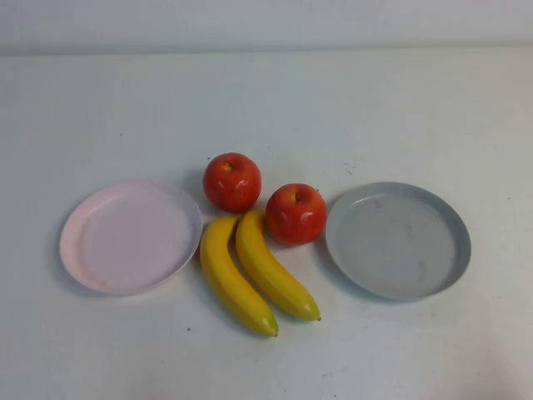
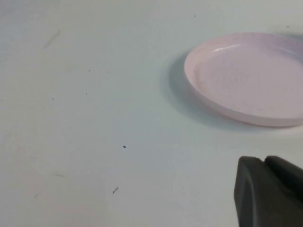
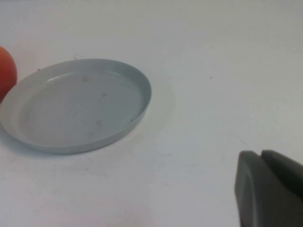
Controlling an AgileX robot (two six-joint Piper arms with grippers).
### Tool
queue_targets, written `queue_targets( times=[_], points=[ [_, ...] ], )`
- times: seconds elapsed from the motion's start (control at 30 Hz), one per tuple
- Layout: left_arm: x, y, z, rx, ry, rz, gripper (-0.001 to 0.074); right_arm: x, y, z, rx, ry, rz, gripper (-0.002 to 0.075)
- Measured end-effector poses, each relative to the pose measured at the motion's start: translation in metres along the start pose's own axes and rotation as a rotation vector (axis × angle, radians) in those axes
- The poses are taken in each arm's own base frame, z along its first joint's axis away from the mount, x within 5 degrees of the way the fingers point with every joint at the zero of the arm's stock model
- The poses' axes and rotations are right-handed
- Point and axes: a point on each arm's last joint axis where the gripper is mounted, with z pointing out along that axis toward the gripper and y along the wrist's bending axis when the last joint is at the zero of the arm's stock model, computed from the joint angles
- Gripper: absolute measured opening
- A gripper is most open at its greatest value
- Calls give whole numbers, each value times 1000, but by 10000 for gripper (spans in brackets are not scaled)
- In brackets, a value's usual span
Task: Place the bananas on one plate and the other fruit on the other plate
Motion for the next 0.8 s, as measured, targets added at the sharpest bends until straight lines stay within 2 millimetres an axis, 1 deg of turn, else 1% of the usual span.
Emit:
queue_targets(
  times=[0.4, 0.57, 0.8],
  points=[
    [0, 0, 0, 1, -4, -3, -2, 0, 0, 0, 0, 0, 0, -17],
    [-5, -2, 0, 26, -53, -82, -1, 0, 0, 0, 0, 0, 0, -17],
    [-7, -3, 0, 42, -77, -136, -2, 0, 0, 0, 0, 0, 0, -17]
  ],
)
